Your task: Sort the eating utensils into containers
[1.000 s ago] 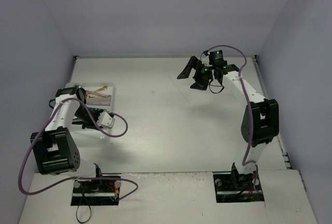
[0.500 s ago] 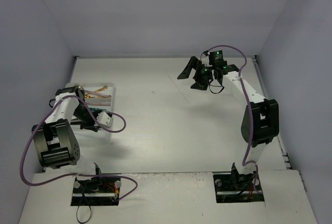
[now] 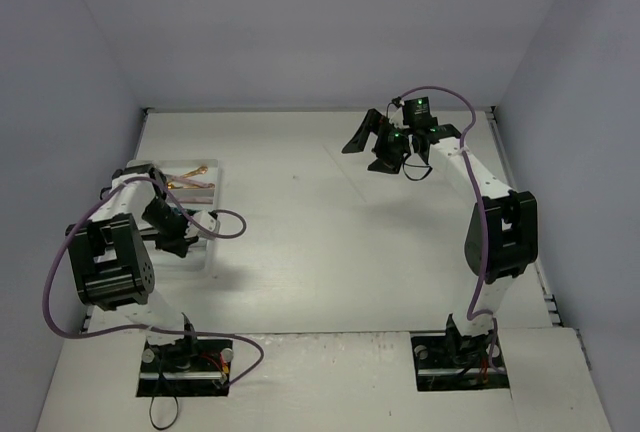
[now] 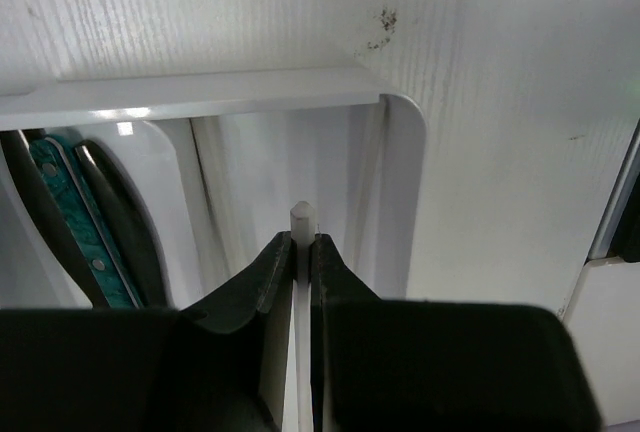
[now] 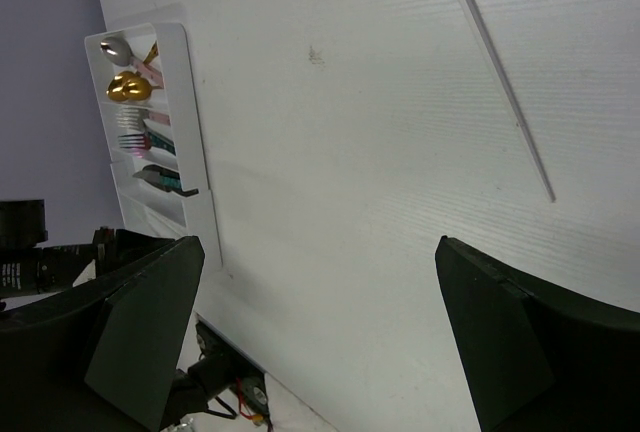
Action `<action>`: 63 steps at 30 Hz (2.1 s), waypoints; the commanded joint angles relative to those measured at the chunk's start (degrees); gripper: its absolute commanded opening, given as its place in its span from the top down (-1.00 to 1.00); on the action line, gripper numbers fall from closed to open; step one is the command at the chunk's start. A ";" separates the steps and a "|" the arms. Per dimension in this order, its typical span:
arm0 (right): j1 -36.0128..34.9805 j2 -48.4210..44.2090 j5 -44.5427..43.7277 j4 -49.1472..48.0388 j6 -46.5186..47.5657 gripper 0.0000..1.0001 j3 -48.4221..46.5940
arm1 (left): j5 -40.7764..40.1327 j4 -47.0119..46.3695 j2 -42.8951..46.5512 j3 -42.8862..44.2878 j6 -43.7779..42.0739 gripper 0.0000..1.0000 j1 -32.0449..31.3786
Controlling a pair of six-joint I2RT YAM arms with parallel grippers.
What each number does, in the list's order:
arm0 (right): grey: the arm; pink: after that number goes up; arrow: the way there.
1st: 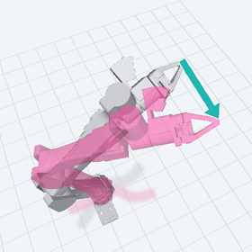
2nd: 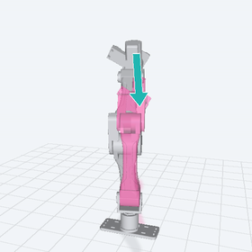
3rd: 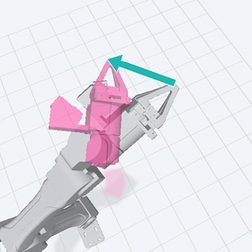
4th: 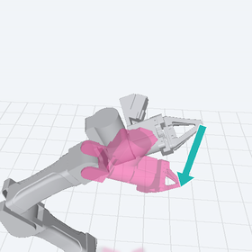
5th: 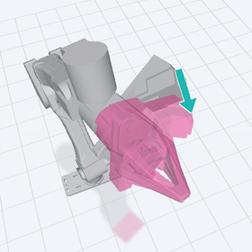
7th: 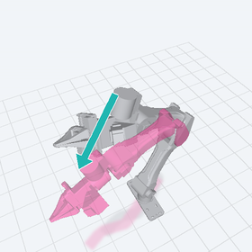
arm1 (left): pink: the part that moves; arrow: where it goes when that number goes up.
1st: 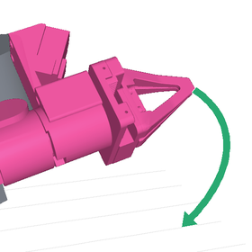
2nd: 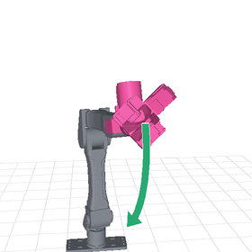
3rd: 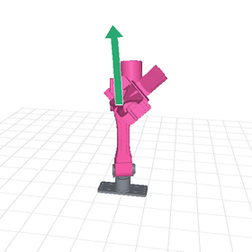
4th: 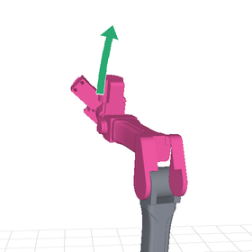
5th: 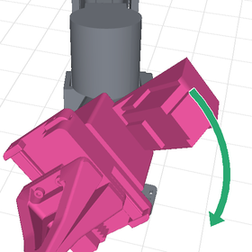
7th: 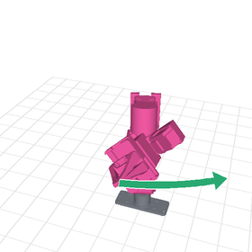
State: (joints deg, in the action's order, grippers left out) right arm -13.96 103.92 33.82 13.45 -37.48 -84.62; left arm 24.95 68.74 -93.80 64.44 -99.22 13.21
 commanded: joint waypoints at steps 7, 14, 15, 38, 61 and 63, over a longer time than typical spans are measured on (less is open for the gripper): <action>-1.20 -0.80 -6.71 4.27 5.97 -0.92 -2.62 | 4.22 1.80 1.24 7.18 4.64 0.16 0.36; -7.78 6.05 -25.80 20.21 20.77 -0.52 -14.78 | 15.28 1.75 7.61 14.68 10.57 0.02 -0.11; -8.65 7.27 -27.71 21.49 22.16 -0.47 -16.07 | 17.17 1.75 8.53 15.75 11.88 -0.01 -0.45; -12.96 27.87 -36.39 24.19 30.10 0.11 -28.22 | 26.73 1.75 19.97 18.79 26.27 -0.29 -11.21; -18.93 22.54 -31.42 24.34 32.07 1.00 -22.81 | 29.33 -22.85 15.72 18.49 70.13 -0.34 -11.28; -20.31 20.84 -30.80 24.34 31.73 1.00 -23.80 | 29.26 -28.77 15.43 16.95 80.13 -0.34 -11.19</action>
State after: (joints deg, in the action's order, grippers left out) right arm -30.60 131.85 0.84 35.66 -4.95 -107.78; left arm 51.43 55.40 -78.63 82.35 -43.49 2.20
